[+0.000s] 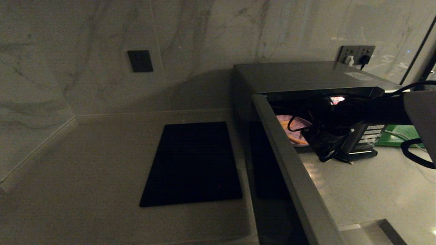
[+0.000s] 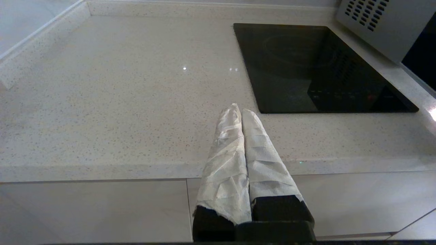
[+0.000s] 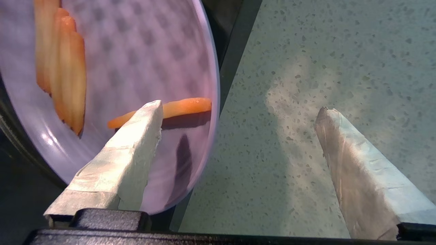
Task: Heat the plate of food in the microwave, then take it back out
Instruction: Take the plate out of the microwave
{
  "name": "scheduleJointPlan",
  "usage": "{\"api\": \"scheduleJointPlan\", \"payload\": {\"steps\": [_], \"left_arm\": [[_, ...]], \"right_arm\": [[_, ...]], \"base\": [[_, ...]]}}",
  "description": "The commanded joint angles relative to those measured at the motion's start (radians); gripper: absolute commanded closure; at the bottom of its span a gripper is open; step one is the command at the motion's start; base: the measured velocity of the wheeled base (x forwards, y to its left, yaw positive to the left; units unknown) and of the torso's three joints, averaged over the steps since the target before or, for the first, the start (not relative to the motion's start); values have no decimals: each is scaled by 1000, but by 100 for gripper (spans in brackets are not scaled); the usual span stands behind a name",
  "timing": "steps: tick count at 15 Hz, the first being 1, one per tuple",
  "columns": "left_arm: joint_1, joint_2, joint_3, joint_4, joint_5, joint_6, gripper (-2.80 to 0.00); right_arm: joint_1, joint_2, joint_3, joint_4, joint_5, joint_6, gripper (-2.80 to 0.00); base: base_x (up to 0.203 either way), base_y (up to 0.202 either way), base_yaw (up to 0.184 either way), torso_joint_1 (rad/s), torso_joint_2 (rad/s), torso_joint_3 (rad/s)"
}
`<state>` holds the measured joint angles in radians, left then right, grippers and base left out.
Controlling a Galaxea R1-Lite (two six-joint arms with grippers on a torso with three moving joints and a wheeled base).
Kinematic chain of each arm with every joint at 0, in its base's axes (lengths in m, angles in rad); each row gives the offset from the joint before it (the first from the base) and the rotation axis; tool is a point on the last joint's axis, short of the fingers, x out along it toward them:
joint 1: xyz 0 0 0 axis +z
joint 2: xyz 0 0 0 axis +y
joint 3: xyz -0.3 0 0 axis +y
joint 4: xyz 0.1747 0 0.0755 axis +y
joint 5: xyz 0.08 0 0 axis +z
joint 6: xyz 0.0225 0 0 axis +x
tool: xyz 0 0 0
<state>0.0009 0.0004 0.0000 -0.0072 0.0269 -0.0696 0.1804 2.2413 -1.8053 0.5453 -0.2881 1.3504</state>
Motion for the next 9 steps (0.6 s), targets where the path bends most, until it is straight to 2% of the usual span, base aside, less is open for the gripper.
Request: {"api": "scheduleJointPlan", "payload": {"steps": [1,9], "left_arm": [[1,0,0,0,1,-1,0],[1,1,0,-1,1,-1,0]], "right_arm": [[1,15,-5,2,-2,9,-280],[1,18,1,2,-2,10,-280]], "base": [[0,0,0,0,0,0],[0,0,0,0,0,0]]}}
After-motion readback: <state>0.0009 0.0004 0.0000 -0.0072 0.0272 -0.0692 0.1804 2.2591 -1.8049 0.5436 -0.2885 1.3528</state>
